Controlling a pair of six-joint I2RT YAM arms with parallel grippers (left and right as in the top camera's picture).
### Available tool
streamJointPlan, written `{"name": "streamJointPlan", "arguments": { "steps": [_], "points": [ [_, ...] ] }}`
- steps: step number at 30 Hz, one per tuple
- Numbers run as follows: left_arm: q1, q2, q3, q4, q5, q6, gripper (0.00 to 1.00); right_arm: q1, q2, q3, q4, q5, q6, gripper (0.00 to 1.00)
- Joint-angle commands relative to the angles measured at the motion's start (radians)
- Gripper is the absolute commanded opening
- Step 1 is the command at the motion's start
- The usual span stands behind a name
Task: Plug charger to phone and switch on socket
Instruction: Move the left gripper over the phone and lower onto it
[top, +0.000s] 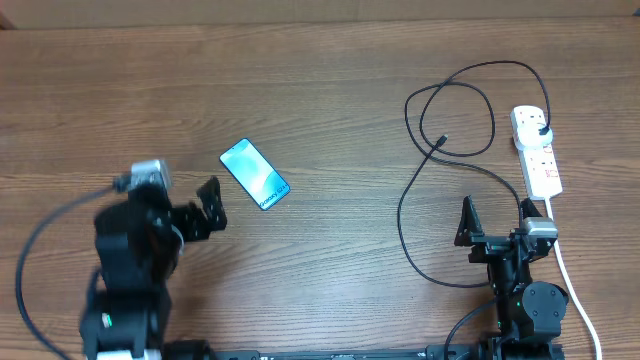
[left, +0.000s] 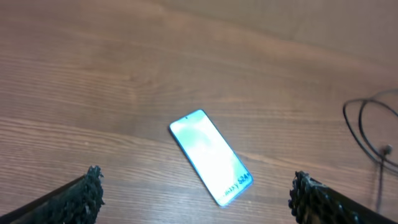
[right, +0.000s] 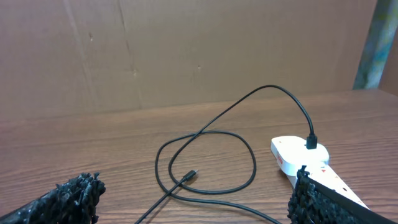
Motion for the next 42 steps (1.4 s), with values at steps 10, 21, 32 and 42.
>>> {"name": "streamJointPlan", "arguments": {
  "steps": [10,21,32,42],
  "points": [
    [-0.150,0.456,0.612,-0.378,0.037,-0.002,1.00,0.008,-0.007,-0.011,0.007,0.010,-0.005,1.00],
    [-0.158,0.593,0.634,-0.444,0.079,-0.110,1.00,0.008,-0.007,-0.011,0.007,0.010,-0.005,1.00],
    [-0.158,0.797,0.816,-0.621,-0.169,-0.500,1.00,0.008,-0.007,-0.011,0.007,0.010,-0.005,1.00],
    [-0.166,1.080,0.974,-0.692,-0.092,-0.600,1.00,0.008,-0.007,-0.011,0.007,0.010,-0.005,1.00]
  ]
}}
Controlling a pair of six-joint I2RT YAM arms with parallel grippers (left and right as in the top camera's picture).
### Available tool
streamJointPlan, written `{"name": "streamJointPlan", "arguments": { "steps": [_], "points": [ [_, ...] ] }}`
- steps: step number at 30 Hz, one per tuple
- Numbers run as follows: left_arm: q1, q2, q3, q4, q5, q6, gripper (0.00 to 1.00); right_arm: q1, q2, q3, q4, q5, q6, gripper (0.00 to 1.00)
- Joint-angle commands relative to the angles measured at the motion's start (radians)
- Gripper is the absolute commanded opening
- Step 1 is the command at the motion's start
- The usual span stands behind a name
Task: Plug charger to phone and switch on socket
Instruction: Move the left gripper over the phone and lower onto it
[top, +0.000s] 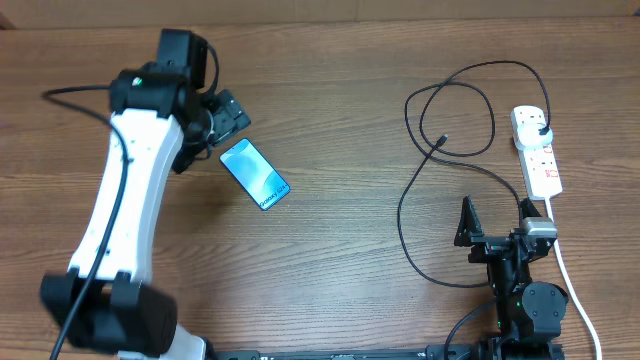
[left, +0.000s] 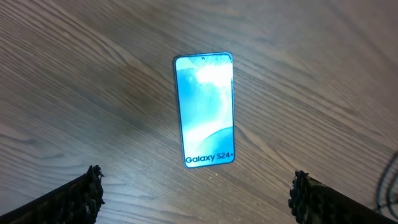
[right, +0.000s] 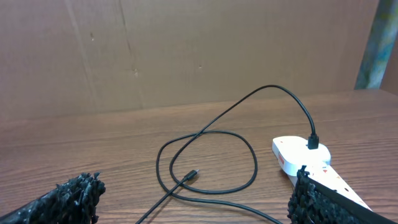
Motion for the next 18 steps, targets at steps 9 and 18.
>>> {"name": "streamJointPlan", "arguments": {
  "steps": [9,18],
  "points": [
    [-0.010,0.273,0.026,-0.001,0.121,-0.134,1.00,0.004,-0.007,-0.011,0.006,0.009,-0.005,1.00],
    [-0.017,0.422,0.026,0.033,0.195,-0.134,1.00,0.004,-0.007,-0.011,0.006,0.009,-0.005,1.00]
  ]
}}
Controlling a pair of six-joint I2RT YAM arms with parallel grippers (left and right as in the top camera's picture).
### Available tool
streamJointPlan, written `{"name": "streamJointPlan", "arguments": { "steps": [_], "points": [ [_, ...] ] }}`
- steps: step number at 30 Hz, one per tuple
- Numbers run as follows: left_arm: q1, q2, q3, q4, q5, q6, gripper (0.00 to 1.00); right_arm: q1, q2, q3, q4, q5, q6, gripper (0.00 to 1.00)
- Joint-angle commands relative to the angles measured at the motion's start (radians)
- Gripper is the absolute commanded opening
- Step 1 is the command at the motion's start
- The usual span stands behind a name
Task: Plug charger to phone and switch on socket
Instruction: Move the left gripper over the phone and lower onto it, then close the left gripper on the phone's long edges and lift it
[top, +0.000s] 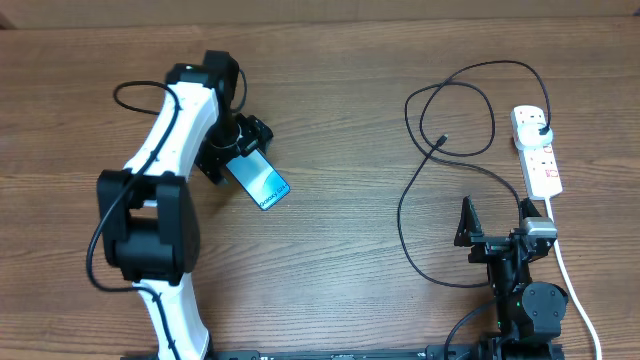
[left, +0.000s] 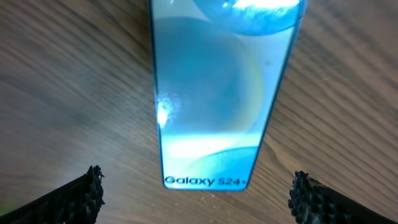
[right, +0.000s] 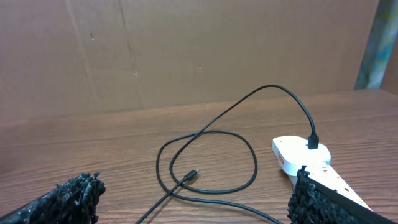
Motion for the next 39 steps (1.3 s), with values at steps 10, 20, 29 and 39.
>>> {"name": "streamJointPlan", "arguments": {
  "steps": [10,20,29,39],
  "points": [
    [-0.014,0.101,0.018,0.050,0.033,0.018,0.99,0.004,-0.007,-0.011,0.006,0.010,-0.005,1.00],
    [-0.026,0.101,-0.012,0.069,-0.017,0.017,1.00,0.004,-0.007,-0.011,0.006,0.010,-0.005,1.00],
    [-0.048,0.101,-0.043,0.127,-0.026,0.018,1.00,0.004,-0.007,-0.011,0.006,0.010,-0.005,1.00],
    [-0.048,0.101,-0.071,0.103,-0.093,0.018,1.00,0.004,-0.007,-0.011,0.006,0.010,-0.005,1.00]
  ]
}}
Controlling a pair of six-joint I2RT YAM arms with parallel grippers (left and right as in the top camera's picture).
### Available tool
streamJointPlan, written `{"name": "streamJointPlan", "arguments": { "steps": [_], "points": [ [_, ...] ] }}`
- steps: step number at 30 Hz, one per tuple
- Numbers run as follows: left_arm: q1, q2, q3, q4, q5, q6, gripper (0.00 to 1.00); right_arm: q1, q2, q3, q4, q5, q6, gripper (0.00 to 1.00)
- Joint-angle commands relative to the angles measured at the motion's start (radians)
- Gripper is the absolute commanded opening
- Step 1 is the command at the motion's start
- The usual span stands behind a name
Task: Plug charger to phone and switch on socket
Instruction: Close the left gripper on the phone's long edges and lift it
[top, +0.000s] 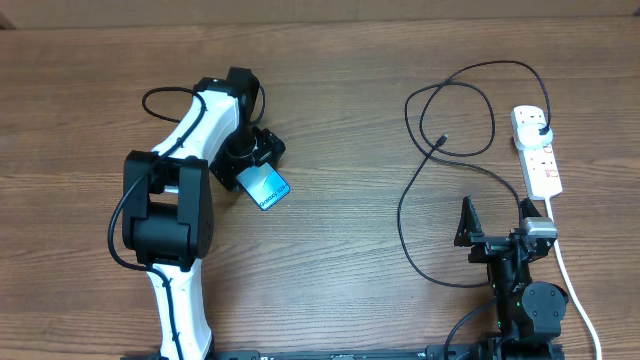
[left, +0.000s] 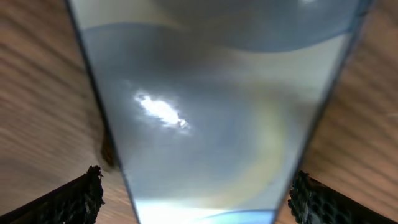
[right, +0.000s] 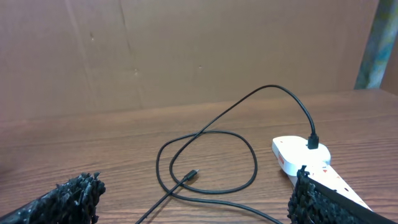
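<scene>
The phone (top: 268, 189), its blue screen facing up, lies flat on the wooden table (top: 330, 90) left of centre. My left gripper (top: 250, 162) is low over its upper end and hides that part in the overhead view. In the left wrist view the phone (left: 211, 106) fills the frame, and the left gripper (left: 199, 200) is open, one finger on each long side, with small gaps showing. The black charger cable (top: 402, 210) loops at the right, its free plug (right: 191, 175) lying loose. It runs from the white socket strip (top: 537, 152). My right gripper (top: 495, 224) sits open at the front.
The socket strip's white lead (top: 575, 290) runs to the table's front edge beside the right arm. Cable loops (right: 208, 165) lie on the wood ahead of the right gripper (right: 199, 199). A brown wall (right: 186, 50) closes the far side.
My left gripper has dropped closer to the phone, whose screen now overfills the left wrist view. It has also shifted slightly right in the overhead view. The right arm, cable and strip are unchanged.
My left gripper was first open near the front left, short of the phone. Then it was beyond the phone's far end, looking down on it. Then it hung lower over it, and now straddles it just above the screen. The right arm has stayed parked throughout.
</scene>
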Motion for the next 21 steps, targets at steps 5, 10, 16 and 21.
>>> {"name": "streamJointPlan", "arguments": {
  "steps": [5,10,16,21],
  "points": [
    [-0.003,0.006,-0.053,0.021,-0.056,0.019,1.00,0.004,-0.007,-0.011,0.006,0.010,-0.005,1.00],
    [-0.003,0.006,-0.106,0.097,-0.052,0.019,1.00,0.004,-0.007,-0.011,0.006,0.010,-0.005,1.00],
    [-0.003,0.006,-0.154,0.141,-0.053,0.019,1.00,0.004,-0.007,-0.011,0.006,0.010,-0.005,1.00],
    [-0.003,0.006,-0.168,0.142,-0.053,0.019,0.99,0.004,-0.007,-0.011,0.006,0.010,-0.005,1.00]
  ]
}}
